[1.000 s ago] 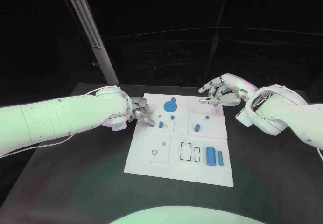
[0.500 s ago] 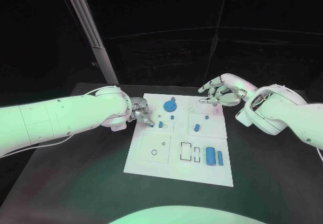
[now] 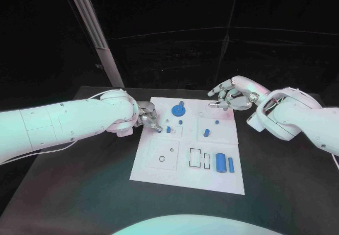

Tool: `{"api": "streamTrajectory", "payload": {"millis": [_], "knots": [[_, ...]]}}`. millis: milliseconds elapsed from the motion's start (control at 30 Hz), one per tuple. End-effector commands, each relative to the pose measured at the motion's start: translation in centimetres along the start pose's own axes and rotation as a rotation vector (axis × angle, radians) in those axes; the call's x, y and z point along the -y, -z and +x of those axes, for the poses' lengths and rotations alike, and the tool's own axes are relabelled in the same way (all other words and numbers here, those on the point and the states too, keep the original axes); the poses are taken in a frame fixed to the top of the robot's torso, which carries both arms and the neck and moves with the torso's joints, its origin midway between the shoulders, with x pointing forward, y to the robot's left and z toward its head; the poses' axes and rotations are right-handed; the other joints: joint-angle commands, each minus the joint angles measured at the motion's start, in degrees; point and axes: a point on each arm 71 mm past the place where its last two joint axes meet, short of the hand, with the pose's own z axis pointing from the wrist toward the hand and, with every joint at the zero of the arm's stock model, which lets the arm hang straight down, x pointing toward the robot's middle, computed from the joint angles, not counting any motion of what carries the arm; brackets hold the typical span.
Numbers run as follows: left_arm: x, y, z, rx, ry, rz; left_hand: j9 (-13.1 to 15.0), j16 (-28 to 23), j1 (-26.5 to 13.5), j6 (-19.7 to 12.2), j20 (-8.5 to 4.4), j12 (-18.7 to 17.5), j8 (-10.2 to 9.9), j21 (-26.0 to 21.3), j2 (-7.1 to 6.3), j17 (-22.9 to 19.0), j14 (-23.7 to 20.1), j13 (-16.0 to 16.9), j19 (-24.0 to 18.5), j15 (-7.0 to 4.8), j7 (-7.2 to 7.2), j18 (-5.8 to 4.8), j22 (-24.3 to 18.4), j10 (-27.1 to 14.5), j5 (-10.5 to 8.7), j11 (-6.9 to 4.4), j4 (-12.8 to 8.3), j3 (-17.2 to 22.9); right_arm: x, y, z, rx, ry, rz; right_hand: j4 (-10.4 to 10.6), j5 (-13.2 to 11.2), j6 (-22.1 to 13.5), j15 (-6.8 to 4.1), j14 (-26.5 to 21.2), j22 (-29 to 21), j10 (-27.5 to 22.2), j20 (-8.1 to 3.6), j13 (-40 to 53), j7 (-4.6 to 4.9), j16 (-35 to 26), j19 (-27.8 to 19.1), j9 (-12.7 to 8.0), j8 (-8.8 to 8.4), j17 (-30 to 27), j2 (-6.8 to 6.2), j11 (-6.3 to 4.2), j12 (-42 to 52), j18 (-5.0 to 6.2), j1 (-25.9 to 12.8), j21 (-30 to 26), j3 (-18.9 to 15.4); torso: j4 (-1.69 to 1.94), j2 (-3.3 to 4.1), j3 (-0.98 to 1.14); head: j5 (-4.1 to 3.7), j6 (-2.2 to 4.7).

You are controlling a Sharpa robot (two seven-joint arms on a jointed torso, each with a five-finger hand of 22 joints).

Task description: Assemble the parts on the task board

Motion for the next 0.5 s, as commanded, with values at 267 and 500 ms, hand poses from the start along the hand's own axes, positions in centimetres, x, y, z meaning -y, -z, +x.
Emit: {"api": "streamTrajectory", "payload": {"millis": [267, 500], "knots": [[-0.13, -0.66, 0.39, -0.058, -0.035, -0.046, -0.09, 0.18, -0.12, 0.51, -0.24, 0.29, -0.01, 0.15, 0.06, 15.09, 6.16, 0.08, 0.72, -0.41, 0.00, -0.70, 4.20, 0.59, 0.50, -0.04, -7.78, 8.38, -0.22, -0.09, 0.01, -0.005, 0.001, -0.012, 0.11, 0.31, -0.44, 0.04, -0.14, -0.08, -0.28, 0.06, -0.09, -0.09, 0.11, 0.48, 0.09, 0.37, 0.08, 0.49, 0.07, 0.24, 0.28, 0.20, -0.31, -0.38, -0.05, 0.01, 0.07, 0.00, -0.21], [0.08, -0.93, 0.36, -0.064, -0.040, -0.052, -0.09, 0.18, -0.27, 0.51, -0.24, 0.18, 0.00, 0.05, 0.13, 15.09, 6.16, -0.05, 0.66, -0.40, 0.00, -0.67, 4.08, 0.55, 0.57, -0.03, -7.68, 8.42, -0.20, -0.05, 0.00, -0.006, 0.000, -0.010, 0.11, 0.31, -0.44, 0.04, -0.14, -0.08, -0.28, 0.06, -0.09, -0.09, 0.11, 0.48, 0.09, 0.37, 0.08, 0.49, 0.07, 0.24, 0.28, 0.20, -0.31, -0.38, -0.03, 0.00, 0.05, -0.15, -0.34]]}}
